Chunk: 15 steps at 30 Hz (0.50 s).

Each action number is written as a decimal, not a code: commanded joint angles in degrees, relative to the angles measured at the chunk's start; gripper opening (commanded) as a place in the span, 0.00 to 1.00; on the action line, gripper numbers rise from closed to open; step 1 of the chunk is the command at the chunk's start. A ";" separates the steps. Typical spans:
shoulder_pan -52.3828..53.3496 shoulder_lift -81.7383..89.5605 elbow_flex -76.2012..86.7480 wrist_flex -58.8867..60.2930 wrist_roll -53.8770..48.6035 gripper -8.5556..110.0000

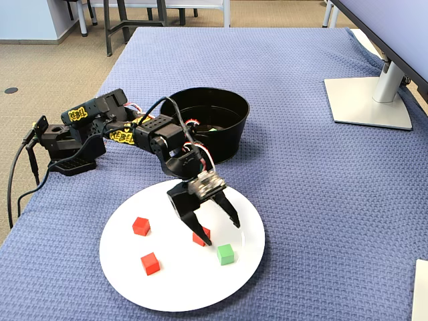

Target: Pick up the green cubes from the white plate and place them in the black recipient

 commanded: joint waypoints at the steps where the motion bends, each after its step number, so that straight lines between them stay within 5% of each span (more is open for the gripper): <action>1: 0.79 1.76 -2.64 -3.16 -8.53 0.27; 15: 0.97 1.49 -1.14 -7.65 -9.84 0.26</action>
